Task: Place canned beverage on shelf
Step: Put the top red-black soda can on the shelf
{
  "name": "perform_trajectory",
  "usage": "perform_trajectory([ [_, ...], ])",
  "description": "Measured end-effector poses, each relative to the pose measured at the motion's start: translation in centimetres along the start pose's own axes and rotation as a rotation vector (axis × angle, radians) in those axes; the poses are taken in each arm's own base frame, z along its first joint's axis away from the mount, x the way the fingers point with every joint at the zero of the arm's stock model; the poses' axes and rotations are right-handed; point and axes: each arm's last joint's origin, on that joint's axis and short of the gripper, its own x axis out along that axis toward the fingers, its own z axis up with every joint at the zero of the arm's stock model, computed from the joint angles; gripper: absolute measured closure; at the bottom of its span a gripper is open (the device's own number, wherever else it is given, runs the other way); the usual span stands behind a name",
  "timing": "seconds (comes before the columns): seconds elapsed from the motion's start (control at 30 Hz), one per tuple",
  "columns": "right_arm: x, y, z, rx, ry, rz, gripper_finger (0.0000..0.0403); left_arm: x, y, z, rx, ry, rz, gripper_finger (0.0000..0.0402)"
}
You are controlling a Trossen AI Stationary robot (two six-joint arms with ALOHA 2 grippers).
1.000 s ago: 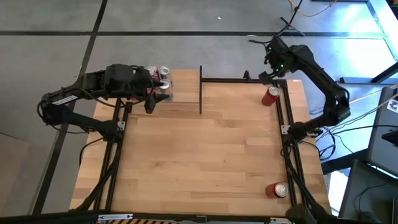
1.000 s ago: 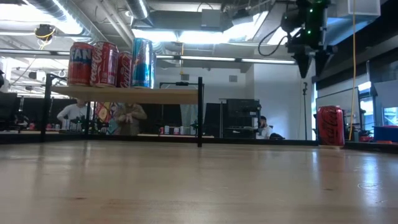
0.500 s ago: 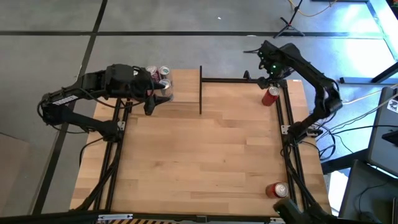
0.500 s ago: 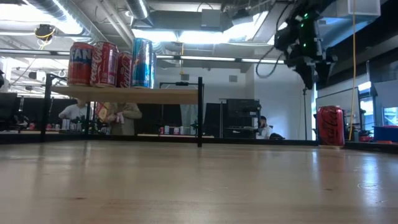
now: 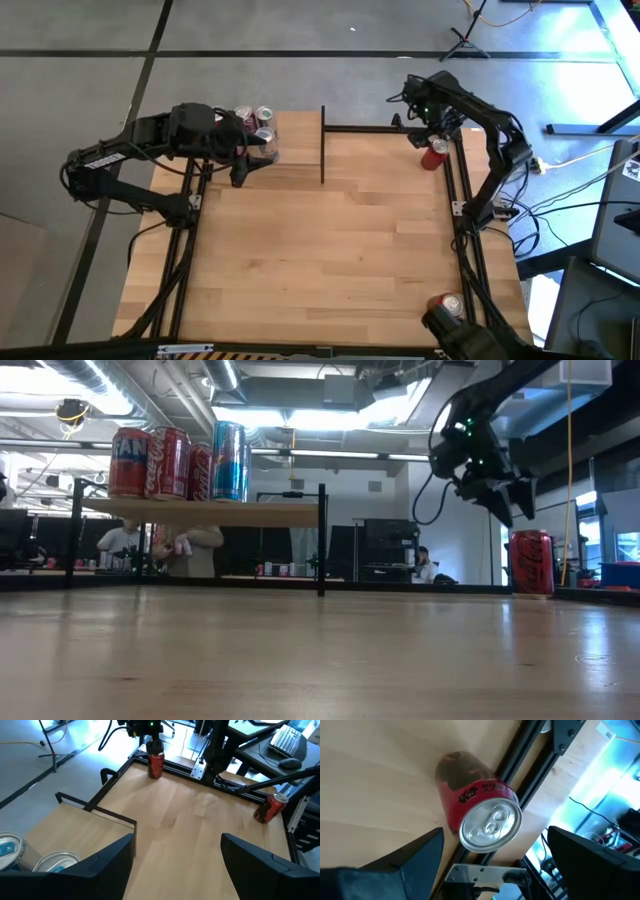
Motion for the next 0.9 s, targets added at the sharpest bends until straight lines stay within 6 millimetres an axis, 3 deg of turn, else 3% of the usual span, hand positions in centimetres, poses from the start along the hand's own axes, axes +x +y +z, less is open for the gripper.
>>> perform_trajectory([
  [0.53, 2.8, 1.1, 2.3, -0.034, 0.114, -0.061, 0.0057, 0.0, 0.0, 0.0, 0.027, 0.001, 0.0, 0.0119],
  [0.9, 5.8, 2.0, 1.5, -0.09, 0.237, -0.012, 0.0057, 0.0, 0.0, 0.0, 0.028, 0.003, 0.001, 0.0119],
])
